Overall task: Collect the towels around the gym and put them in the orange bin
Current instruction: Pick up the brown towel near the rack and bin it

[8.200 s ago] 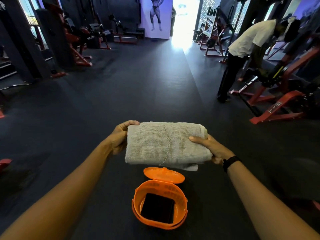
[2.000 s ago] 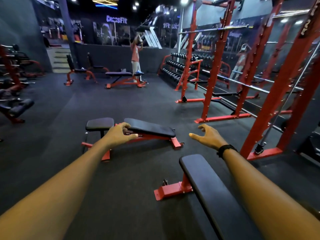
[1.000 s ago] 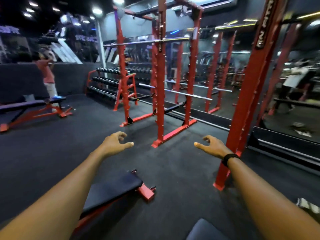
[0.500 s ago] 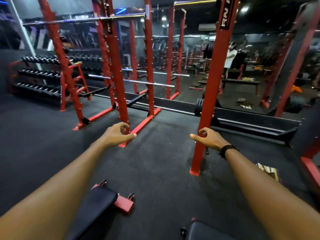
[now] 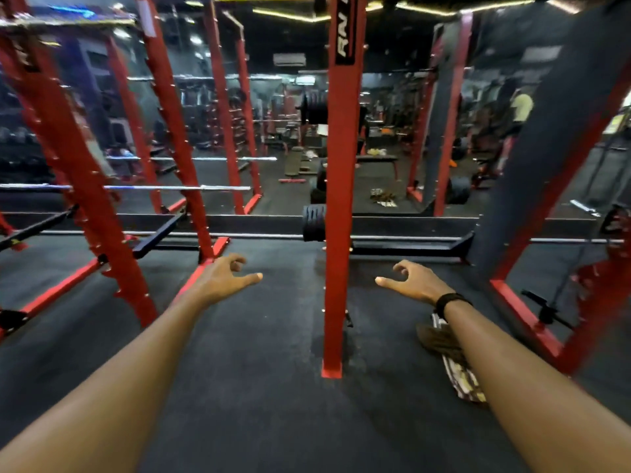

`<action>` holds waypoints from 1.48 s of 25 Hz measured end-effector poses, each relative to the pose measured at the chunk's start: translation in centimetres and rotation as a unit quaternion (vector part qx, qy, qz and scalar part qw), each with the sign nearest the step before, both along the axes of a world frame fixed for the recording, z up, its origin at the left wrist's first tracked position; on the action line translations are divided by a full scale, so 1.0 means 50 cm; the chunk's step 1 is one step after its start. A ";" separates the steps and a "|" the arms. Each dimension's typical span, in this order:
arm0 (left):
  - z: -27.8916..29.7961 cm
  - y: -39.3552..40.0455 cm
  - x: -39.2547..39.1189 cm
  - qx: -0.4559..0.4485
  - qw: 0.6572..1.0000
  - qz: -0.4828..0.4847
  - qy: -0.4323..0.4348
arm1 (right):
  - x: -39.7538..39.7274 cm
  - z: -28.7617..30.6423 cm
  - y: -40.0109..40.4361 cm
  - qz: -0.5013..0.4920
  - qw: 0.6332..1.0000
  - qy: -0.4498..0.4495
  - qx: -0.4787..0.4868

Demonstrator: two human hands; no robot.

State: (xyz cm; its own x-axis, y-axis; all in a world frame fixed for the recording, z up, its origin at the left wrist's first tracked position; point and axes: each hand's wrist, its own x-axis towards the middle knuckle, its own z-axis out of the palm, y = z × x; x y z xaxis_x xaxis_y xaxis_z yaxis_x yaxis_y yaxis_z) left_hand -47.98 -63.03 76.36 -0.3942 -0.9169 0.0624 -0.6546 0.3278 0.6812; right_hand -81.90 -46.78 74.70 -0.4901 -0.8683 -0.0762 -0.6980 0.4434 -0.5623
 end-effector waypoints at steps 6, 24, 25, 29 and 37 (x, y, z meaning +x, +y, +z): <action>-0.055 -0.186 -0.238 0.026 0.994 -0.110 -0.005 | -0.163 -0.020 -0.055 -0.102 0.995 0.002 0.005; -0.148 -0.450 -0.940 0.079 0.918 -0.385 -0.059 | -0.564 -0.100 -0.138 -0.319 0.948 -0.001 -0.002; -0.159 -0.458 -0.992 0.083 0.915 -0.387 -0.075 | -0.606 -0.115 -0.120 -0.328 0.945 -0.010 -0.002; -0.147 -0.518 -1.224 0.051 0.919 -0.380 -0.095 | -0.784 -0.222 0.046 -0.416 0.907 -0.052 0.038; -0.208 -0.470 -1.578 0.084 0.932 -0.345 -0.078 | -1.135 -0.260 0.035 -0.407 0.911 -0.049 0.040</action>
State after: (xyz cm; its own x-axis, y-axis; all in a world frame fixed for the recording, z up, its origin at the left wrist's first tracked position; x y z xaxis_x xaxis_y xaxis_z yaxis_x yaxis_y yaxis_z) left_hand -126.89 -86.55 65.98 -0.8854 -0.4340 -0.1667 -0.4232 0.6041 0.6752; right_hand -138.65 -45.04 61.70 -0.9565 -0.2108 -0.2016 -0.0682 0.8337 -0.5479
